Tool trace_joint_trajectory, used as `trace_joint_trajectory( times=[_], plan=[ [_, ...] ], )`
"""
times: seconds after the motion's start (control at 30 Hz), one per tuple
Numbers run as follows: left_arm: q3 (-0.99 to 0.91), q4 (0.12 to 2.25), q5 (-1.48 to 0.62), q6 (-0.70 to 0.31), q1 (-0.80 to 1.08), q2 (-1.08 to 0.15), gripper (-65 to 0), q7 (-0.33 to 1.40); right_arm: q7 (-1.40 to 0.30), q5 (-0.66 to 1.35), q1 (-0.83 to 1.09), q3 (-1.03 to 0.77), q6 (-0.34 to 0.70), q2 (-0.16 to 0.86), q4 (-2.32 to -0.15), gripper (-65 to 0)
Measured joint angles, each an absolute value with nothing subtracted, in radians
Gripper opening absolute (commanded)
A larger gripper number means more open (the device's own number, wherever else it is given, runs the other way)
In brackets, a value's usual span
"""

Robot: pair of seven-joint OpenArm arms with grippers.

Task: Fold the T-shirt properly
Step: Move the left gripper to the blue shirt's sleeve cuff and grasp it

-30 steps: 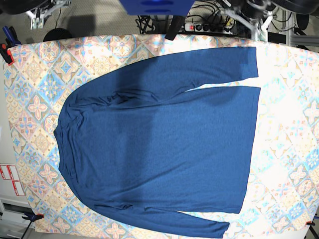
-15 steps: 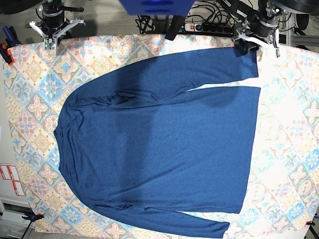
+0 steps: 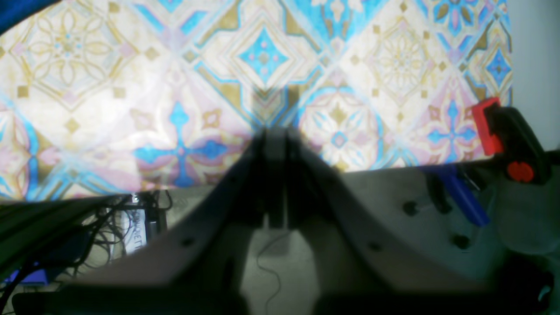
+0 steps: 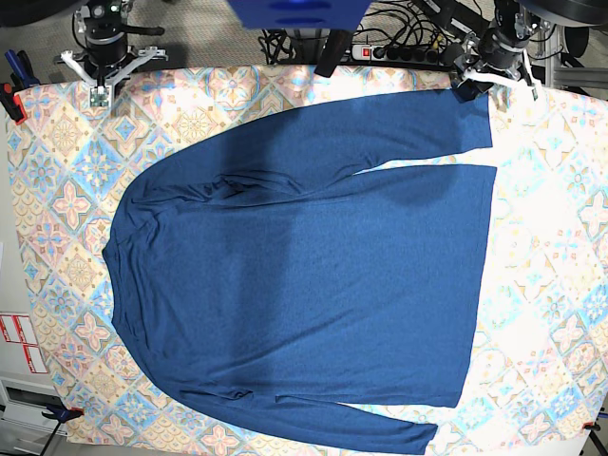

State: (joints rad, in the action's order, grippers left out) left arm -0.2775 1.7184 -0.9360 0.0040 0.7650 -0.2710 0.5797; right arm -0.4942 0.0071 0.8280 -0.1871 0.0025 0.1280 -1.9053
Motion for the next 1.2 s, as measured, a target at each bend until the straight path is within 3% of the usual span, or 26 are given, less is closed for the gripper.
trace_joint_trajectory(
  times=[0.4, 1.2],
  plan=[
    [-0.323, 1.621, -0.934, 0.012, 0.720, -0.235, -40.1, 0.614, -0.496, 0.007, 0.810, -0.181, 0.003, 0.128, -1.906, -65.0],
    [-0.323, 1.678, -1.003, 0.004, 0.722, -0.236, -40.1, 0.616, -0.525, 0.007, 0.793, -0.180, 0.003, 0.128, -1.906, -65.0]
  ],
)
